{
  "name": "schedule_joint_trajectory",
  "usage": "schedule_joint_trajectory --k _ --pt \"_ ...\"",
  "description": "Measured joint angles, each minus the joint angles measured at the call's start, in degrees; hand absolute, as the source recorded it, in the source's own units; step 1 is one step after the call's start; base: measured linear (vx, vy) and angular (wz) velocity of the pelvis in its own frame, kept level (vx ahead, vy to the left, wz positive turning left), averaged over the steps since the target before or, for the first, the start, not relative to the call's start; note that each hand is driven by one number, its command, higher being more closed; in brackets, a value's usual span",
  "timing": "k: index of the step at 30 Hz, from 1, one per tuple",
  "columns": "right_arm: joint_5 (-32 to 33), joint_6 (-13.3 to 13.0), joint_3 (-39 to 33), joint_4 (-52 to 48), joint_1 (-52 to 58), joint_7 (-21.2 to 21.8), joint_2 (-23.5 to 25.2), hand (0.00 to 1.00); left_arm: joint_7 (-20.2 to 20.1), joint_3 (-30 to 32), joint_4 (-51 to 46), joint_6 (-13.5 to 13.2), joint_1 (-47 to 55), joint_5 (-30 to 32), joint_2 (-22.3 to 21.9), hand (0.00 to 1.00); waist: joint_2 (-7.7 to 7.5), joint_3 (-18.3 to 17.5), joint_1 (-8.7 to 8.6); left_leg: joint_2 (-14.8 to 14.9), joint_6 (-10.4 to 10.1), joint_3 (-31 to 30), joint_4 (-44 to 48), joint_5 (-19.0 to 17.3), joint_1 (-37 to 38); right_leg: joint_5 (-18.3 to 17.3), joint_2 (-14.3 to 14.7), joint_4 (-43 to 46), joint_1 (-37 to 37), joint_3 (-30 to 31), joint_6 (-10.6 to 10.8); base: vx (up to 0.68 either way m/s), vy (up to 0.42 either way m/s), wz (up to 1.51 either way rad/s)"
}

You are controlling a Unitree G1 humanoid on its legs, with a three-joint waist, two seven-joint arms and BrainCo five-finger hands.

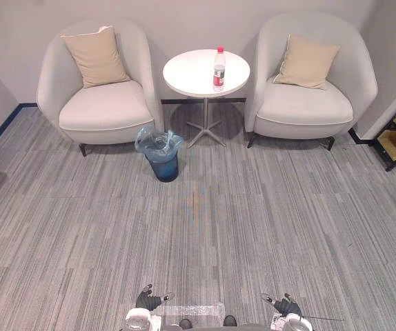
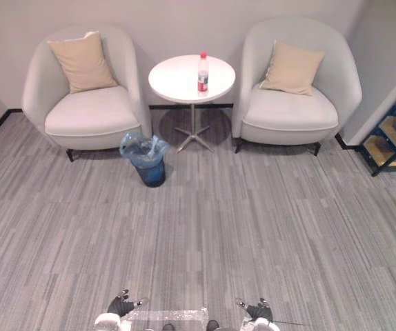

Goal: Gather rubbish on tea table into small bin, then transfer packed bag to large trash can.

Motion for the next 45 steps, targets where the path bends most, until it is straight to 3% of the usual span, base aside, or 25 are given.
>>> schedule_joint_trajectory --k 5,23,32,37,39,41,42,45 --pt "-0.14 0.00 0.49 0.11 0.47 -0.03 0.01 0.00 0.04 -0.35 0.07 -0.04 -0.01 0.01 0.01 0.00 -0.14 -0.03 0.02 0.06 0.51 0.02 -0.81 0.35 0.40 0.70 0.29 -1.63 0.54 -0.14 -0.97 -0.02 -0.031 0.00" --pt "-0.27 0.01 0.73 0.50 0.51 -0.05 0.25 0.00 1.03 -0.31 1.08 0.02 -0.46 0.06 0.14 0.00 -0.94 -0.30 0.06 0.42 0.42 0.12 -0.97 0.29 1.13 0.71 0.61 -1.91 1.19 -0.60 -0.98 -0.02 -0.021 0.00" --pt "0.05 0.01 0.72 0.36 0.51 -0.04 0.40 0.00 0.99 0.12 1.00 0.04 -0.71 0.03 0.29 0.00 -1.30 0.11 -0.05 1.48 -0.89 3.21 -0.43 -0.61 0.84 1.03 1.58 -2.49 0.39 2.01 -1.62 -0.01 -0.037 -0.16" --pt "0.51 -0.80 0.96 -0.40 0.34 -0.08 0.73 0.00 0.96 1.88 0.63 0.23 -1.91 -0.07 0.97 0.00 -2.40 2.10 -0.15 4.51 -3.73 6.12 16.55 -5.53 -5.97 -3.02 1.81 1.24 -0.84 2.76 -4.52 0.02 -0.081 -0.11" --pt "0.95 -0.87 0.97 -0.87 0.72 -0.18 0.22 0.00 0.99 3.37 -1.48 0.38 -1.60 -0.55 0.77 0.00 -2.05 2.81 0.05 7.32 -3.66 7.99 31.48 -5.41 -11.26 -5.17 1.52 4.08 -0.36 4.01 -5.34 0.11 -0.104 -0.23" --pt "1.23 -1.02 1.01 -3.22 1.92 -0.54 0.10 0.00 1.00 4.83 -2.77 0.34 -0.96 -1.20 -0.03 0.00 -1.30 3.39 0.23 9.48 -2.10 8.38 41.44 -5.82 -14.90 -6.98 1.51 6.00 1.24 5.57 -6.99 0.20 -0.030 -0.33" --pt "1.24 -0.97 1.02 -4.13 2.07 -0.94 -0.12 0.00 1.04 5.49 -3.42 0.34 -0.66 -1.24 -0.36 0.00 -0.93 3.35 0.19 10.29 -1.93 9.00 43.24 -7.81 -16.41 -7.99 1.10 6.55 1.76 6.51 -7.41 0.23 0.004 -0.33" --pt "1.28 -0.88 0.83 -4.07 2.15 -1.33 -0.11 0.00 1.05 5.53 -4.49 0.03 -0.66 -1.52 -0.28 0.00 -1.21 3.53 0.38 9.43 -1.93 9.43 39.34 -9.11 -21.46 -8.74 -1.32 6.13 3.02 8.01 -6.59 0.30 0.059 -0.32"
